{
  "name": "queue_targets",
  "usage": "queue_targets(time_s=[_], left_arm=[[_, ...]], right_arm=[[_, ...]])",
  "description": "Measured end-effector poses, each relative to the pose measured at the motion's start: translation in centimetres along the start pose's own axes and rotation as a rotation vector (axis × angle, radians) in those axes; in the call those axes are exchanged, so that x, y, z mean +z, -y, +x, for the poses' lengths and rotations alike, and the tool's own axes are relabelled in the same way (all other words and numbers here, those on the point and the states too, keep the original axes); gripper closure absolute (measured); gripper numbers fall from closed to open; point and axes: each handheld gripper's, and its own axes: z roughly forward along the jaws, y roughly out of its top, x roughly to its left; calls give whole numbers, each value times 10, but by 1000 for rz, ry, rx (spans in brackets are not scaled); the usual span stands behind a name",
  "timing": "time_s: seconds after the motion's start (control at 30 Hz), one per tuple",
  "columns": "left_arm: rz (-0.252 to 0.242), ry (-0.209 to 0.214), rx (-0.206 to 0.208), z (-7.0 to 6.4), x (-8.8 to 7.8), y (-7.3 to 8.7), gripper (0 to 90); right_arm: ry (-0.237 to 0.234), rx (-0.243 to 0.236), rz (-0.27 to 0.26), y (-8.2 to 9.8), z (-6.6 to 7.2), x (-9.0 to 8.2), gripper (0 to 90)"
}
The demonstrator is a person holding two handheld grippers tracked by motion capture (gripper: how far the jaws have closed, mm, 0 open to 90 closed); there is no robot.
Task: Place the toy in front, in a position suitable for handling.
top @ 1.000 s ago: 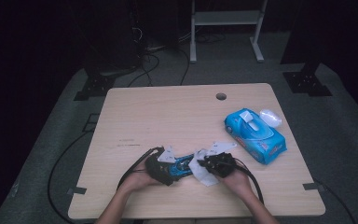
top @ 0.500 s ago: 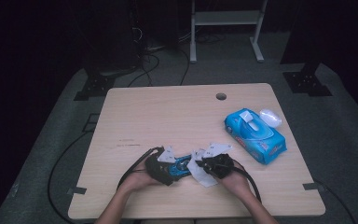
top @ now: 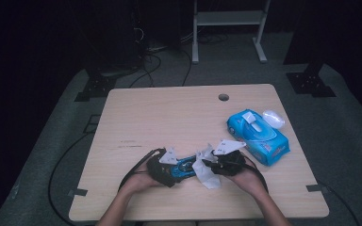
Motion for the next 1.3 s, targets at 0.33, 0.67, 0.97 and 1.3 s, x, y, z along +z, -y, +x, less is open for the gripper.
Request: queue_targets(time_s=[0.33,0.67,0.97,1.3], left_arm=[[-1,-3,-5,-1,0,0,253],[11,-18,-15,-1,0,0,197],[-2,-5,-4,-1,-1,0,254],[-4,-3,3,-1,-1,0,255]], right_arm=[[-22,-81,38,-4,15,20,540],[-49,32,42,2,4,27,837],[-151,-23,43,-15,26,37,850],[-278,-25,94,-30,32,62,853]])
